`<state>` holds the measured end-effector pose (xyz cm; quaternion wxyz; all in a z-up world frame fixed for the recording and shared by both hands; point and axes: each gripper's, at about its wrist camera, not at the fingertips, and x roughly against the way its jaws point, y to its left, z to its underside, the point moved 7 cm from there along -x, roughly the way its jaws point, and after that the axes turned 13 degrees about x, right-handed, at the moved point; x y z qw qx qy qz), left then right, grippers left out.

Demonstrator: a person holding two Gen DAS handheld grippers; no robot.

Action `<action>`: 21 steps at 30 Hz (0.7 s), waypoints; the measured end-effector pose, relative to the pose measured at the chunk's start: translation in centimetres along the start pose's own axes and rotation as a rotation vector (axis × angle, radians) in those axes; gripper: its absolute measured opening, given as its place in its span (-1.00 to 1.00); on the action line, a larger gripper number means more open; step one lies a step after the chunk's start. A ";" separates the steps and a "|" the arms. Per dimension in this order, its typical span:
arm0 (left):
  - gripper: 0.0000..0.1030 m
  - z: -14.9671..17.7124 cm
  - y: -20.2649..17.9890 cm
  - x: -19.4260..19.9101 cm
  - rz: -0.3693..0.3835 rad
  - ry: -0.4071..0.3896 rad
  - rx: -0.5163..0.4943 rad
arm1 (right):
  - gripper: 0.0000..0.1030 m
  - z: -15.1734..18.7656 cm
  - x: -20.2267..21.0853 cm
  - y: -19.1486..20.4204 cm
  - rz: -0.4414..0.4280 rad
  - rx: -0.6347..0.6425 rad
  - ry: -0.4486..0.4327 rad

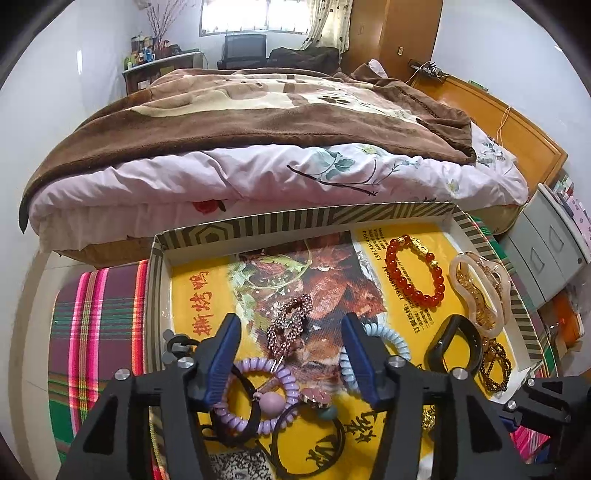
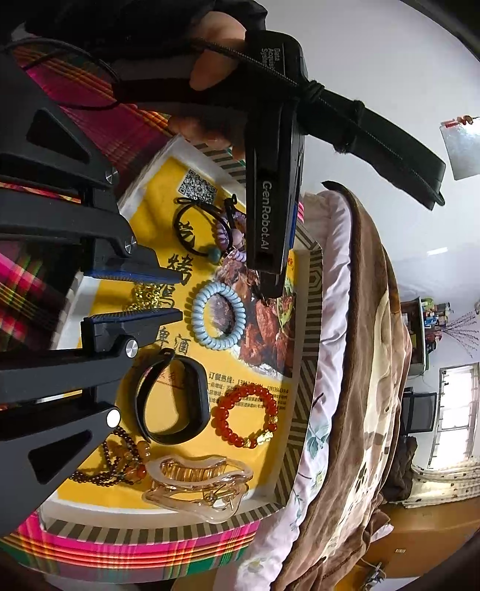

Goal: Organize jewelry
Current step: 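Carry the clip and gold piece over the tray and open both tools, then withdraw both open tools from the tray back over the cloth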

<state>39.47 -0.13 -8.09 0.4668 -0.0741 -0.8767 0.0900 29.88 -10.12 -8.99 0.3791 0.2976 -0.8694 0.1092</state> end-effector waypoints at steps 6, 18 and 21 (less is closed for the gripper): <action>0.28 0.9 0.0 2.6 -0.018 -0.027 0.004 | -0.34 0.0 2.1 0.5 0.014 -0.006 -0.035; 0.52 6.2 0.1 10.0 -0.076 -0.127 0.066 | -0.14 1.9 7.0 1.0 0.161 -0.047 -0.069; 0.53 8.2 0.2 10.9 -0.097 -0.114 0.088 | -0.14 2.8 8.1 0.8 0.201 -0.060 -0.065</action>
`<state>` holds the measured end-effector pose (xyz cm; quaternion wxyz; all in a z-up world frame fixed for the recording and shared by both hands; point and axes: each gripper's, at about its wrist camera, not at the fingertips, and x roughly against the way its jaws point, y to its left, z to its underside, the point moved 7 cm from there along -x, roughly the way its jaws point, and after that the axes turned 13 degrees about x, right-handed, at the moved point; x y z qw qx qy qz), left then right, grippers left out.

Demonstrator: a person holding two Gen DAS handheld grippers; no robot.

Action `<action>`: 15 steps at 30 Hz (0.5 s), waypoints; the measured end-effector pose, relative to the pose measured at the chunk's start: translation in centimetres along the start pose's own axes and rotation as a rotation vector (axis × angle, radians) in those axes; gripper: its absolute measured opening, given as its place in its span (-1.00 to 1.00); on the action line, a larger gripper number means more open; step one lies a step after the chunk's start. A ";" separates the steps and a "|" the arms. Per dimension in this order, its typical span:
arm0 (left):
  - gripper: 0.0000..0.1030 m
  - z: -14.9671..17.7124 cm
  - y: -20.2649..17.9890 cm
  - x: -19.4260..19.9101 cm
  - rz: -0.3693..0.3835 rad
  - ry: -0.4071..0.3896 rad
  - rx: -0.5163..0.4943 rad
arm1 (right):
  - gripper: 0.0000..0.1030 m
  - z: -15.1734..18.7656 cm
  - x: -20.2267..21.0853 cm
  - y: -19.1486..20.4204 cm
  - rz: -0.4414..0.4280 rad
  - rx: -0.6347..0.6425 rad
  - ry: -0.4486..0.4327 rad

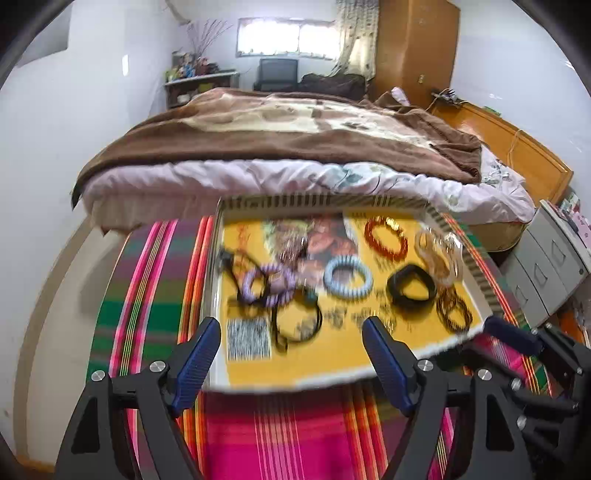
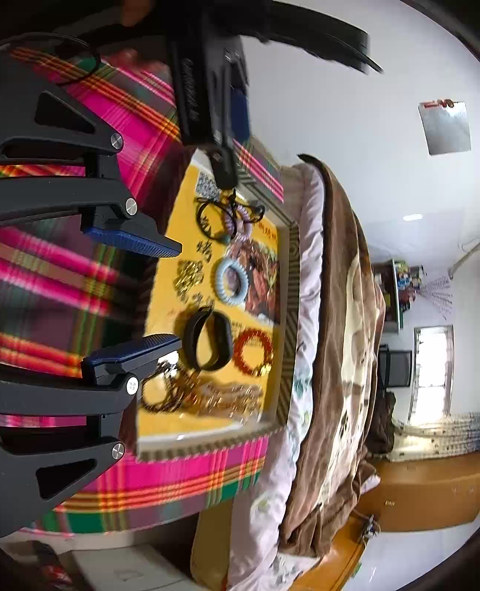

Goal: Organize jewelry
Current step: 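Withdraw both open tools from the tray back over the cloth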

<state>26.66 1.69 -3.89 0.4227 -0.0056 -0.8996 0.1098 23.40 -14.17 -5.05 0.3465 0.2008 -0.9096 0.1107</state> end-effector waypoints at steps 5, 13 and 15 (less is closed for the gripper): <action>0.53 2.4 0.2 1.9 -0.011 -0.013 0.016 | -0.14 1.3 1.0 -0.7 0.013 -0.037 0.009; 0.53 5.0 0.3 4.5 -0.062 -0.041 0.030 | -0.14 2.9 2.0 -1.0 0.048 -0.066 0.019; 0.53 5.4 0.5 5.0 -0.079 -0.056 0.039 | -0.14 3.2 2.3 -1.0 0.055 -0.071 0.022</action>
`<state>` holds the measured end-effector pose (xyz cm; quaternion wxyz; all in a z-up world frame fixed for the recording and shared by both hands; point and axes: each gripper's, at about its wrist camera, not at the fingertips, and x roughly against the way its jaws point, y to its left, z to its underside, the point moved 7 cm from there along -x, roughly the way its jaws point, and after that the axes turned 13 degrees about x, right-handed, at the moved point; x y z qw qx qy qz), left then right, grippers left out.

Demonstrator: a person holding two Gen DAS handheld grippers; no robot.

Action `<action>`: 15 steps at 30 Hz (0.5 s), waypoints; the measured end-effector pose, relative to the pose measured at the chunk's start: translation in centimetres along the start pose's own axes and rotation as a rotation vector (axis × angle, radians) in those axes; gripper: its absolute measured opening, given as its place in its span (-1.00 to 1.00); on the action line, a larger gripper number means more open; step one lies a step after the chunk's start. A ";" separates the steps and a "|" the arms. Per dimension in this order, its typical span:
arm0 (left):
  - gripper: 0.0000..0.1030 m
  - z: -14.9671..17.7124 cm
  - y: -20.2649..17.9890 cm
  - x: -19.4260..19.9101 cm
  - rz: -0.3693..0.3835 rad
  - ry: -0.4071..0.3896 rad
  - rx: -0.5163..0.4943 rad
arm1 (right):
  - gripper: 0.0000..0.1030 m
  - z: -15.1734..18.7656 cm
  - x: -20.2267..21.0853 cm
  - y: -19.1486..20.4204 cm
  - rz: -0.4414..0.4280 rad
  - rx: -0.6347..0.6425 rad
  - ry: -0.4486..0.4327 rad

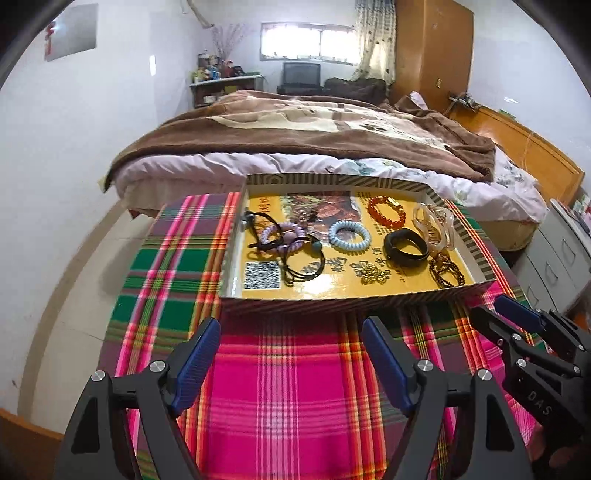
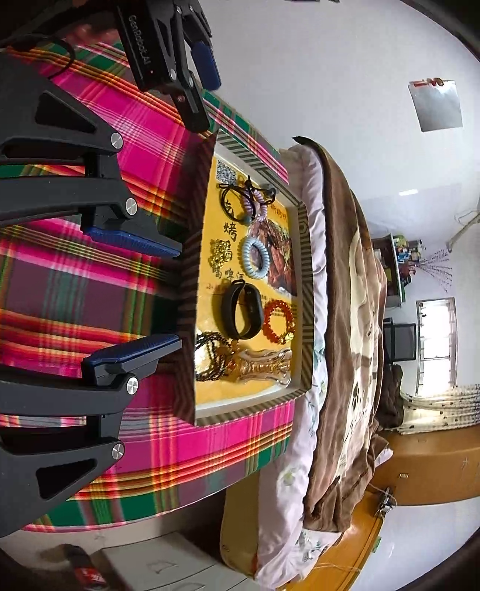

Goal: Organize jewelry
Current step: 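Withdraw both open tools from the tray back over the cloth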

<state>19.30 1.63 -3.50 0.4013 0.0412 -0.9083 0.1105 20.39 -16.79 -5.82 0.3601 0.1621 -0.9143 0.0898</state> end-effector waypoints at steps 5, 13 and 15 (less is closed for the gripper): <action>0.59 0.8 0.0 0.7 -0.040 -0.019 -0.021 | -0.14 0.3 0.5 0.2 0.000 -0.003 -0.006; 0.60 1.8 -0.1 1.3 -0.025 -0.010 0.001 | -0.14 0.5 0.9 0.5 -0.004 -0.008 -0.010; 0.60 2.0 -0.1 1.3 -0.021 -0.010 0.006 | -0.14 0.5 1.0 0.6 -0.004 -0.010 -0.012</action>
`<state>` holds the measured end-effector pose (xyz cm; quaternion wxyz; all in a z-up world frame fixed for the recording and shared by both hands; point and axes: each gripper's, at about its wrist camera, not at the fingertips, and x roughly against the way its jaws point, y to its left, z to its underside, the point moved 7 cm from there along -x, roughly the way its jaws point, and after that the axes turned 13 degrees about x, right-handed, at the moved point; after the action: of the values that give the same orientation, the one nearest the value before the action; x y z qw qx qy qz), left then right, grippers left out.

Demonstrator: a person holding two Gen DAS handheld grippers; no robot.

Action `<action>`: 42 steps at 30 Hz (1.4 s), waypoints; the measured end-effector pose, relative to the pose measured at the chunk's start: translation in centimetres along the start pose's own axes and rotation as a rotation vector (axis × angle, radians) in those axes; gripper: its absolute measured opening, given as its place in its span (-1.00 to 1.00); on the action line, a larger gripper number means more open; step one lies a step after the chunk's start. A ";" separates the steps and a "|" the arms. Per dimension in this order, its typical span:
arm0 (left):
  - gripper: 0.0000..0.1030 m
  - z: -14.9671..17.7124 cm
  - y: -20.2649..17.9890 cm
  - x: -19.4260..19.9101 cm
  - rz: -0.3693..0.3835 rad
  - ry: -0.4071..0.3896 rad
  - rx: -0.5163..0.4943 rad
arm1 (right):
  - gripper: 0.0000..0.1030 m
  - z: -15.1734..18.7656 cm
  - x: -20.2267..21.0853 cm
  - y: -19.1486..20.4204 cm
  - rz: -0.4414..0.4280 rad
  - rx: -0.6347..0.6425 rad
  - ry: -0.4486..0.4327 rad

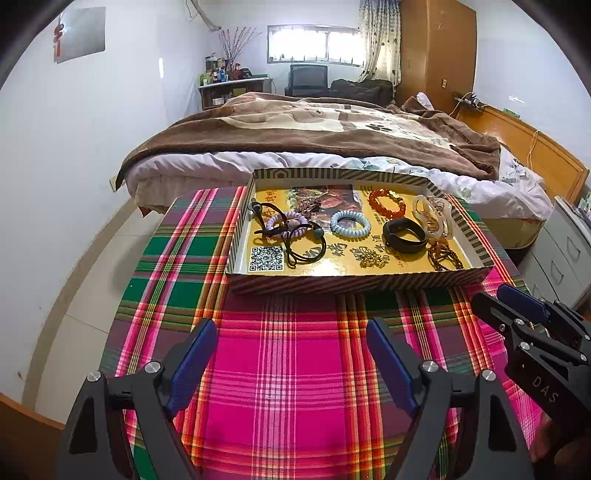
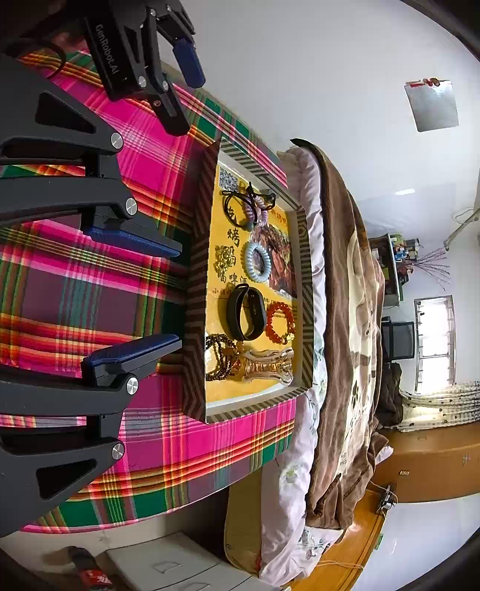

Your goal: Organize jewelry

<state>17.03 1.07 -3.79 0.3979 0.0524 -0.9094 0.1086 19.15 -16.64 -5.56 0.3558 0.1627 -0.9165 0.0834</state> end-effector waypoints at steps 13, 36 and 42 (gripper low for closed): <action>0.60 0.4 0.1 -0.1 -0.014 0.007 0.011 | -0.14 0.2 0.1 -0.1 0.000 -0.016 0.003; 0.60 0.7 0.4 -0.1 -0.039 0.004 0.010 | -0.14 0.4 0.1 -0.1 -0.002 -0.024 0.006; 0.60 0.8 0.5 -0.1 -0.038 0.006 0.015 | -0.14 0.4 0.1 -0.1 -0.002 -0.025 0.006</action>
<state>16.48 1.33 -4.44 0.4021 0.0721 -0.9063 0.1078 18.83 -16.88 -5.79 0.3604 0.1588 -0.9164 0.0718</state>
